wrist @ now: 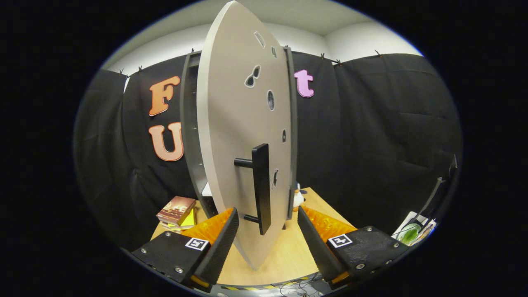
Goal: Open the shoe cabinet door, grab the shoes and put them into the shoe cabinet, then close the shoe cabinet door.
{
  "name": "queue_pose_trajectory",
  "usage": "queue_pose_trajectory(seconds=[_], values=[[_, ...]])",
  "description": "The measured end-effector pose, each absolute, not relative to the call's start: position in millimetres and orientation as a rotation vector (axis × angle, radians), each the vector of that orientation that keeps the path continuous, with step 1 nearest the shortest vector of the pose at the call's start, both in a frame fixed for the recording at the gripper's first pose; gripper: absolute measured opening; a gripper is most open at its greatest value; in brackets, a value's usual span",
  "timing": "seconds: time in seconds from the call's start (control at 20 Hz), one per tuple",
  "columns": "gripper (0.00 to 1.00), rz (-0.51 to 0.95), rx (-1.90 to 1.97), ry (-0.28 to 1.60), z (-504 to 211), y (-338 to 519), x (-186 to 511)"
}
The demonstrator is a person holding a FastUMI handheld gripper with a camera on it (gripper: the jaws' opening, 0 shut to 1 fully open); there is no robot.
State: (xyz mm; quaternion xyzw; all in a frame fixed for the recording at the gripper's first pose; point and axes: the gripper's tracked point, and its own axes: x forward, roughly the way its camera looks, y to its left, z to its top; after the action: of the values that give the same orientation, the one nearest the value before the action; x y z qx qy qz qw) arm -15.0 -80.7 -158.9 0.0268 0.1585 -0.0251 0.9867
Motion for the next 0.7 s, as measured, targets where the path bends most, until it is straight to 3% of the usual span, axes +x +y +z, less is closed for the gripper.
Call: queue_pose_trajectory(seconds=[0.4, 0.7], values=[[0.93, 0.067, 0.063, 0.327, -169, 29, 56], [0.93, 0.066, 0.069, 0.322, -172, 63, 99]])
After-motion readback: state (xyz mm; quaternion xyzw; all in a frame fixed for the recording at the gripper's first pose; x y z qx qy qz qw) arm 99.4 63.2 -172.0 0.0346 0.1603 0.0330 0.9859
